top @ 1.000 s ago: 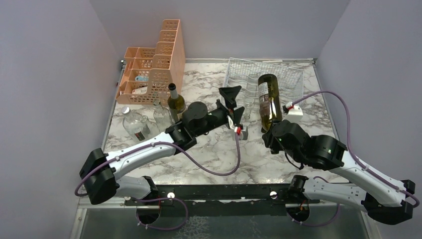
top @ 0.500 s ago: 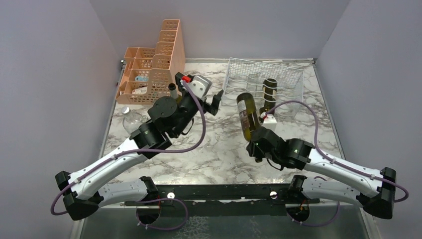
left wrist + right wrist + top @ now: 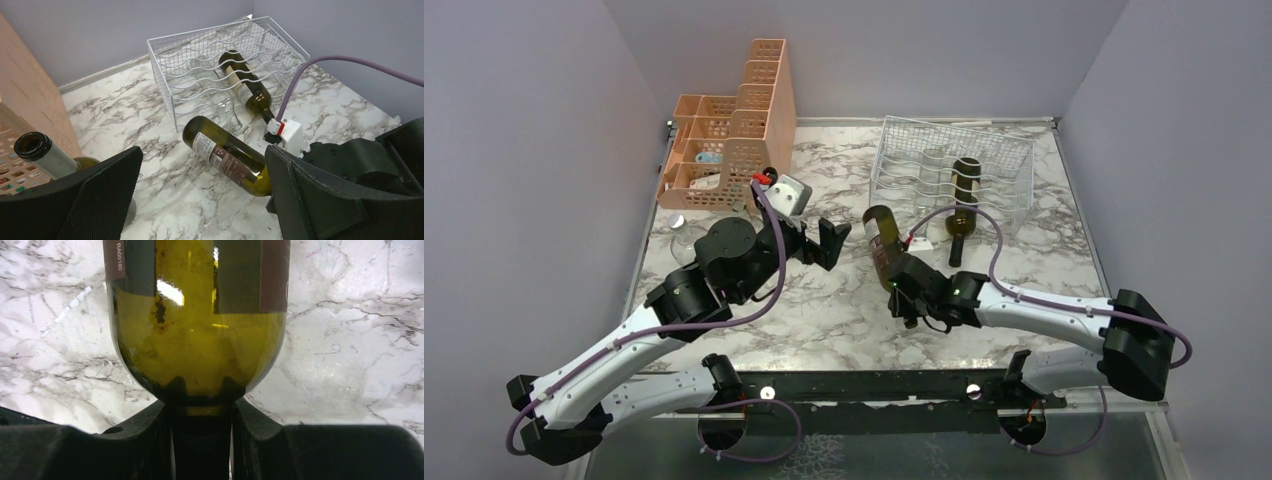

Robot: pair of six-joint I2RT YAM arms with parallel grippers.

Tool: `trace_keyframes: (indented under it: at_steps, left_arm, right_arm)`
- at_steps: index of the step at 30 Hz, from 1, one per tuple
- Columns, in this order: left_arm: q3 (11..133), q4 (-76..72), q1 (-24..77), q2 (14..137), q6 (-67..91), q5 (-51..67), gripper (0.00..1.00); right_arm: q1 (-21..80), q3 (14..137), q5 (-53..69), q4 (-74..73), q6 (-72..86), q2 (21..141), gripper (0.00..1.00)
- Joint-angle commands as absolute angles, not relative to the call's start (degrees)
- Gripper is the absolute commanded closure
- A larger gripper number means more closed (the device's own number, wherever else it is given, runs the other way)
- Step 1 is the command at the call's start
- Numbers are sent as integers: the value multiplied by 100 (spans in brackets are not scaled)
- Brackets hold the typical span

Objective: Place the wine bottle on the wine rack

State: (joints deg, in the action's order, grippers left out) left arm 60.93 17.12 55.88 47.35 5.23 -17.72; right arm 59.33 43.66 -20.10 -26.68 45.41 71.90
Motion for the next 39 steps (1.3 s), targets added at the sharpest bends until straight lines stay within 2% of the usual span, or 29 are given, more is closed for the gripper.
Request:
trace_keyframes:
  at_steps: [1,25,39]
  left_arm:
    - [6095,1826,5592,4743,499,-1625,1]
    - [6218,1644,5590,4938,15,-1907,1]
    - [6169,1650,5590,4927,44,-1916,1]
  right_arm:
    - [5789,4770,-2068,-1863,4472,7457,99]
    - [5011,5510,-1690,-1968,4477,8292,99]
    - [4883,5372,-1677,-1897,4639,8411,99]
